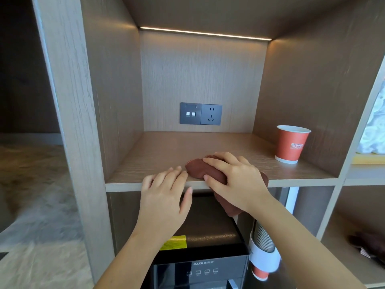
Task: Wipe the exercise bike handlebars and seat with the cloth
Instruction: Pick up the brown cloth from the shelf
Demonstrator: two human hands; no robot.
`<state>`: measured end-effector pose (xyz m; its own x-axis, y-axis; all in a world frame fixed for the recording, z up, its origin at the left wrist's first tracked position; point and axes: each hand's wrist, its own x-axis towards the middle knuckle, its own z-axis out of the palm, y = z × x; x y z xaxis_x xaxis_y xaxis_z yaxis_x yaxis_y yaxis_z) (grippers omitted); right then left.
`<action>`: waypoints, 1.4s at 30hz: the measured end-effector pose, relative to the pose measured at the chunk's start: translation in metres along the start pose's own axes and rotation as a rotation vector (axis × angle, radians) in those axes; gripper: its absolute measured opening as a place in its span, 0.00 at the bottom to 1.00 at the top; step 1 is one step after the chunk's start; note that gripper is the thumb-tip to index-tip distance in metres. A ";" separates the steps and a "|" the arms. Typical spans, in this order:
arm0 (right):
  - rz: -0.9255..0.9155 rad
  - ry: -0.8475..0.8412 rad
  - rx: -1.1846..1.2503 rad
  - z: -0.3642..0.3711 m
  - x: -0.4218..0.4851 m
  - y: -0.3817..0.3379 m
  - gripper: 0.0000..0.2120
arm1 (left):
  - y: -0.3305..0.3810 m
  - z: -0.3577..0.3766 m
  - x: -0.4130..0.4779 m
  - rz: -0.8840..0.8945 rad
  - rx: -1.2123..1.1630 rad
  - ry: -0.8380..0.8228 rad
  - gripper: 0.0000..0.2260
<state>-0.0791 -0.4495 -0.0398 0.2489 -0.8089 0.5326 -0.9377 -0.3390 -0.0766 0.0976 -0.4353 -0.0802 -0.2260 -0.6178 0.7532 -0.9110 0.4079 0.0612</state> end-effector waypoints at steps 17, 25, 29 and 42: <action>-0.152 0.244 -0.002 0.014 -0.006 -0.012 0.21 | 0.000 -0.003 -0.017 -0.023 0.044 0.052 0.18; -0.206 0.390 0.051 0.022 -0.010 -0.013 0.17 | 0.000 -0.020 -0.036 -0.064 0.108 0.050 0.15; -0.249 0.426 0.118 0.019 -0.020 -0.036 0.16 | -0.002 -0.051 -0.066 -0.102 0.141 0.056 0.16; -0.535 0.294 0.618 -0.001 -0.114 -0.218 0.20 | -0.018 -0.213 -0.238 -0.428 0.455 0.112 0.14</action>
<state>0.0967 -0.2824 -0.0831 0.4658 -0.3388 0.8174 -0.3916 -0.9073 -0.1529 0.2409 -0.1525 -0.1212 0.2054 -0.5783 0.7895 -0.9738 -0.2013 0.1058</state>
